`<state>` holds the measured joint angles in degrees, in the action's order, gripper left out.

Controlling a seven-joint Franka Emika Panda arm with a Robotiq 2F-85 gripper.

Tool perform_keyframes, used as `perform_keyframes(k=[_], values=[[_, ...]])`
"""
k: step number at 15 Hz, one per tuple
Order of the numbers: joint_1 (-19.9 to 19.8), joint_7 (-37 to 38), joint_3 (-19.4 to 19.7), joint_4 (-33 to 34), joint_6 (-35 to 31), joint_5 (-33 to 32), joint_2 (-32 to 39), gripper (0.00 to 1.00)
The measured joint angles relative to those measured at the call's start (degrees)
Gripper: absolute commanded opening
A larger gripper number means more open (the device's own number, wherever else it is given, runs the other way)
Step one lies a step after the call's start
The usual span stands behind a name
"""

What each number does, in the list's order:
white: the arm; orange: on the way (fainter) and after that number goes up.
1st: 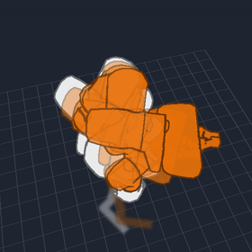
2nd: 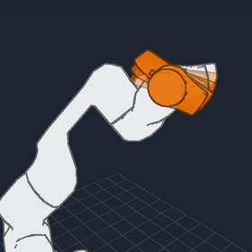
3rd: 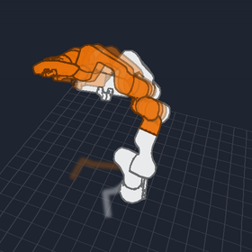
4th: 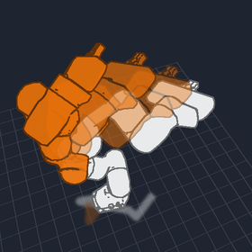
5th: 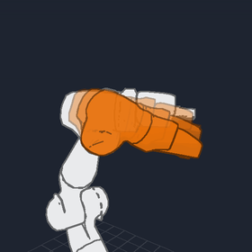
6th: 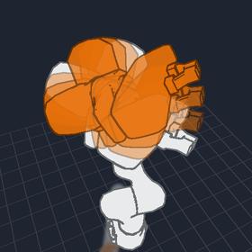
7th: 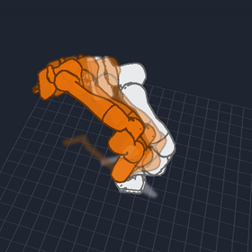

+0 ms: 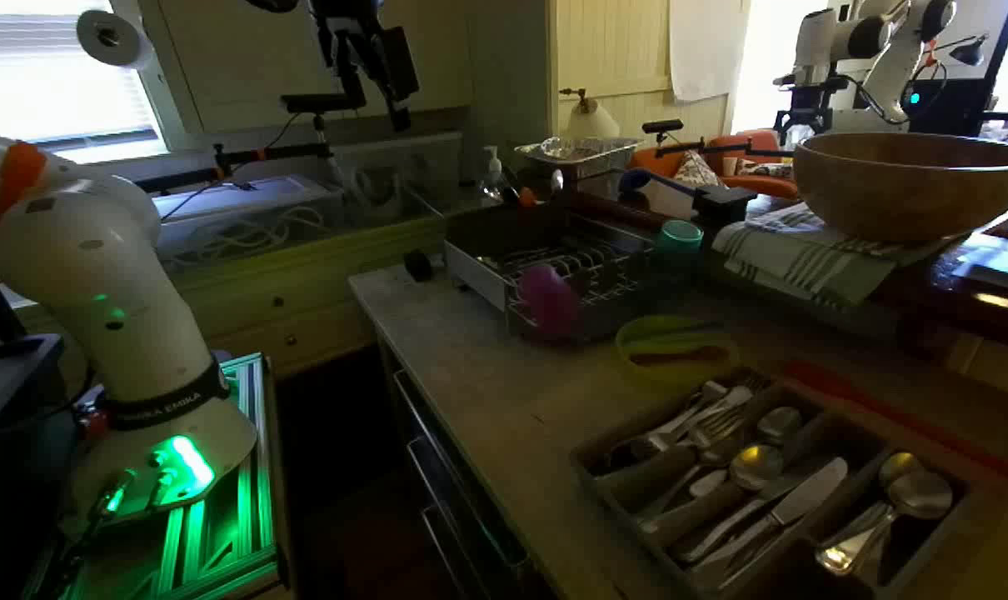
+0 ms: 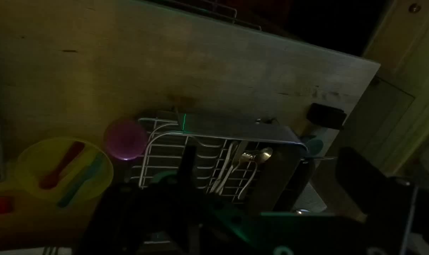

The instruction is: Remove one silver spoon from the dish rack and place the spoon from the yellow plate on the cutlery holder.

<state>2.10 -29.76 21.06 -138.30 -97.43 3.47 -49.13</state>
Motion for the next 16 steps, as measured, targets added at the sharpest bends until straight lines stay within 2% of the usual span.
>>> perform_keyframes(k=[10,12,16], values=[[-0.5,0.3,-0.1,0.0,-1.3,-0.1,0.5,1.0],[-1.7,1.3,0.3,-0.1,-5.9,-0.4,2.3,1.0],[-4.8,2.3,2.4,-0.2,-20.5,-0.9,10.9,1.0]])
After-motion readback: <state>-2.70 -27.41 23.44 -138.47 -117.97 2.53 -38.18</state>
